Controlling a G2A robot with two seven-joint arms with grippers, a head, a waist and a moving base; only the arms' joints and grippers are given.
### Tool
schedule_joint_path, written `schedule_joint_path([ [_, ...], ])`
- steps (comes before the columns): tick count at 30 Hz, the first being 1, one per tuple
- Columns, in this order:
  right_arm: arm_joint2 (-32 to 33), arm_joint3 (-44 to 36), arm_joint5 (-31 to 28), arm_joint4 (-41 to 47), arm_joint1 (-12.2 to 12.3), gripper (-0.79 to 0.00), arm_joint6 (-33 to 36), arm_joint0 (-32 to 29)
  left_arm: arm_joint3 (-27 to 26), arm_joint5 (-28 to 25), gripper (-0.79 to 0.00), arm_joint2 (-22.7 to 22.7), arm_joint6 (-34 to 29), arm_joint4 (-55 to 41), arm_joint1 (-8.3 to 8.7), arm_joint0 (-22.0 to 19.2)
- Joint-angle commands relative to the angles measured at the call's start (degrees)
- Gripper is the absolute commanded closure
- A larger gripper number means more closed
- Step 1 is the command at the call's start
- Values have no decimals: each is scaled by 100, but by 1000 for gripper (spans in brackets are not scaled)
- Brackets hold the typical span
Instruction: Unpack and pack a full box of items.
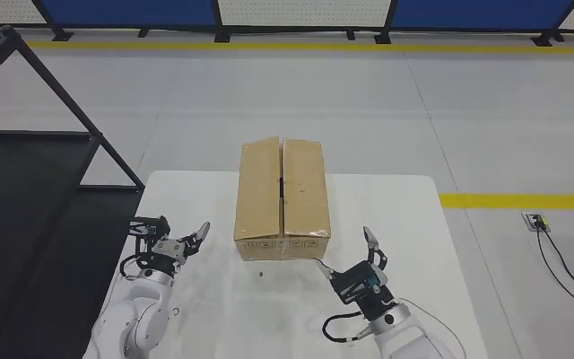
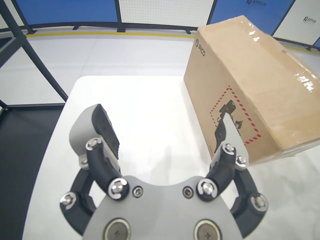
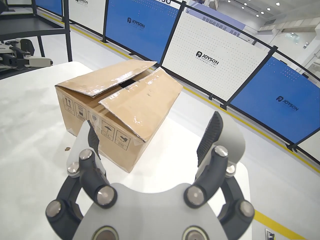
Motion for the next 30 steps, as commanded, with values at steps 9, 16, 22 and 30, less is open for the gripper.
schedule_joint_path([
  [9, -281, 244, 163, -1365, -56, -785, 597, 262, 400, -100, -785, 660, -193, 421, -89, -491],
  [16, -295, 241, 161, -1400, -60, -785, 660, 272, 415, -293, -785, 831, -235, 659, -106, -528],
  [22, -390, 339, 172, -1898, -86, -785, 764, 370, 361, -443, -785, 948, -207, 762, -121, -494],
  [30, -761, 654, 491, -3086, -185, -785, 855, 732, 281, -676, -785, 1059, -199, 805, -138, -458],
])
